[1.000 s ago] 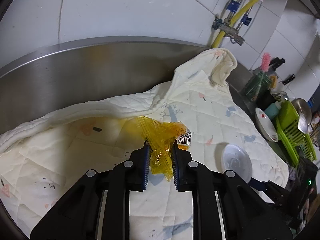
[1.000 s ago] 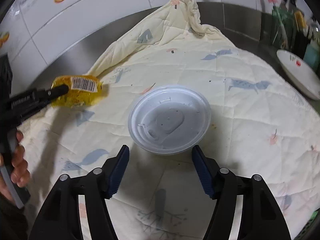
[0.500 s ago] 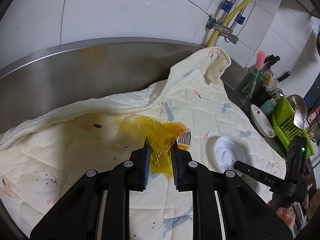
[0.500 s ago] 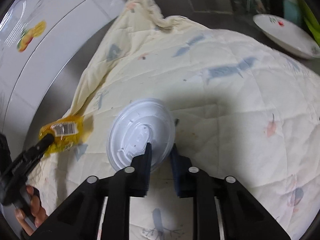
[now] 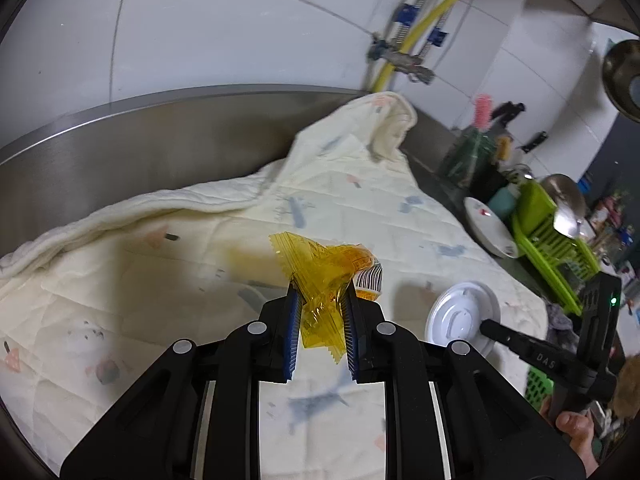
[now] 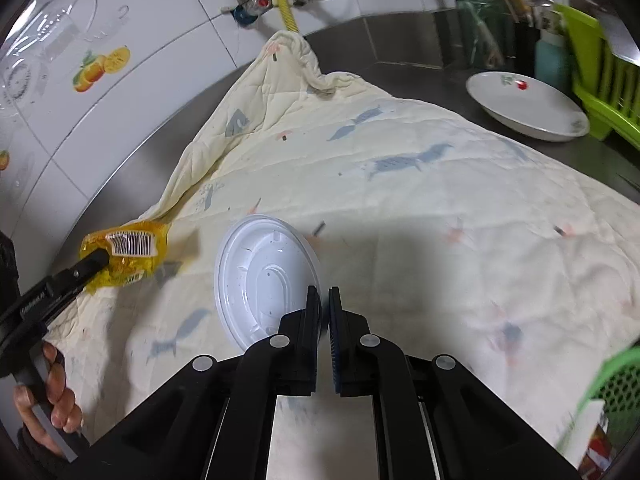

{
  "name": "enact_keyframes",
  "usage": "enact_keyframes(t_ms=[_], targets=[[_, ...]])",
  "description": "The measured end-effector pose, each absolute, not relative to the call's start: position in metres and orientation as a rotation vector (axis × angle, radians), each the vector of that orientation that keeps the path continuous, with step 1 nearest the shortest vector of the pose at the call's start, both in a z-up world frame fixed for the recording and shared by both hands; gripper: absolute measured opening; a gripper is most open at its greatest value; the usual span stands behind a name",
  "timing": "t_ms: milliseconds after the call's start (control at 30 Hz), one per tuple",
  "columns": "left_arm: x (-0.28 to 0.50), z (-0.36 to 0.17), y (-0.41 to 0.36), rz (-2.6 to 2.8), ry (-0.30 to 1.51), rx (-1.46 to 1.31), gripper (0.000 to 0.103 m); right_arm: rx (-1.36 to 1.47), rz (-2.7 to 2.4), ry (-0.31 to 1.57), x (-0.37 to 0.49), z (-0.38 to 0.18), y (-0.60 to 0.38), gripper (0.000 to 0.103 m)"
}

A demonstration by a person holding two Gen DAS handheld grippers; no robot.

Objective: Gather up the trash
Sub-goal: 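Drop the white lid into the green basket with the right tool while the left drops the wrapper there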

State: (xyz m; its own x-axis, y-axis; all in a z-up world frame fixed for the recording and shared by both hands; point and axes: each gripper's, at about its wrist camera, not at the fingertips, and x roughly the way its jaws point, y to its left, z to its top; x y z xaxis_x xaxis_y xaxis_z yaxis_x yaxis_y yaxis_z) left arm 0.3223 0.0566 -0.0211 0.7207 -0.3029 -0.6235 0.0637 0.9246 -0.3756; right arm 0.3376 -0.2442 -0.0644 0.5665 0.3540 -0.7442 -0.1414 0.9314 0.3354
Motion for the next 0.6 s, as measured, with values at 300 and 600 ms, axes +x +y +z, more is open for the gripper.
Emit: enact_keyframes(t_ms=[300, 600], targets=[[0.285, -0.007, 0.013, -0.33, 0.73, -0.307, 0.018, 0.24, 0.197, 0.868, 0.252, -0.049, -0.308, 0.006], [0.249, 0.001, -0.049, -0.475, 0.729, -0.271, 0.018, 0.219, -0.027, 0.871, 0.168, -0.047, -0.403, 0.006]])
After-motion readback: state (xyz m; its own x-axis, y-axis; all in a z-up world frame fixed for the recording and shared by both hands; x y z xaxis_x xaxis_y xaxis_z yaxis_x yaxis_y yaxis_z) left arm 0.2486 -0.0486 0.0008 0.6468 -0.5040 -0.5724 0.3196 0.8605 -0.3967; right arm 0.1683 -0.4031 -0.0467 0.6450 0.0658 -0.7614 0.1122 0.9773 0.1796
